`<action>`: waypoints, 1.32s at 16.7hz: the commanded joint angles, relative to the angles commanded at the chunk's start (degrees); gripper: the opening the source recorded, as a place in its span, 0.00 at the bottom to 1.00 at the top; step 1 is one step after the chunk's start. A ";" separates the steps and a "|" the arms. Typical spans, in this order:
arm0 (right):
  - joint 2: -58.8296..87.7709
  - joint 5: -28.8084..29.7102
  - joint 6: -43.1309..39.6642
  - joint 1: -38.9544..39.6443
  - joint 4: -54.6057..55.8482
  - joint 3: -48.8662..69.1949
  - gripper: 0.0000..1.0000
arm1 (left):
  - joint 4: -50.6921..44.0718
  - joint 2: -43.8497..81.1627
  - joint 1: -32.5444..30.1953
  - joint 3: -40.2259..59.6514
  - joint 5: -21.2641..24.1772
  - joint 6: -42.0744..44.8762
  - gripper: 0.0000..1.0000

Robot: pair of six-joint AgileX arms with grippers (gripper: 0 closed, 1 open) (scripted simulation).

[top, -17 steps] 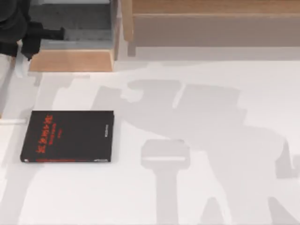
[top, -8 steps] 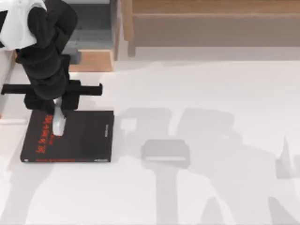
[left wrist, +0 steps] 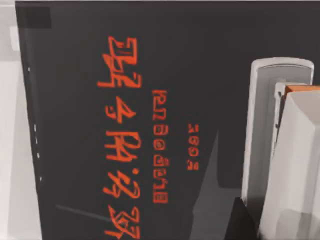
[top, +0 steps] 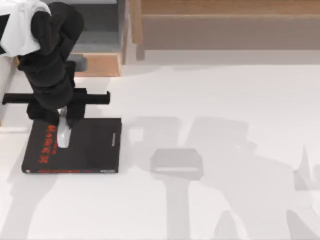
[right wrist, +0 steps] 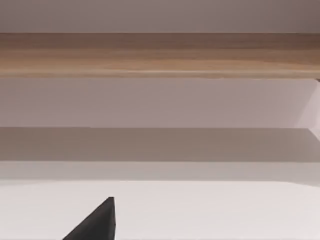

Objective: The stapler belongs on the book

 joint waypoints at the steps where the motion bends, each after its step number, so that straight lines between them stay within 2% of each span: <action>1: 0.00 0.00 0.00 0.00 0.00 0.00 1.00 | 0.73 0.25 -0.01 -0.44 0.01 0.02 0.00; 6: 0.00 0.00 0.00 0.00 0.00 0.00 1.00 | 5.98 2.09 -0.05 -3.65 0.07 0.14 0.00; 10: 0.00 0.00 0.00 0.00 0.00 0.00 1.00 | 6.14 2.15 -0.05 -3.74 0.07 0.14 0.00; 22: 0.00 0.00 0.00 0.00 0.00 0.00 1.00 | 6.14 2.15 -0.05 -3.74 0.07 0.14 0.90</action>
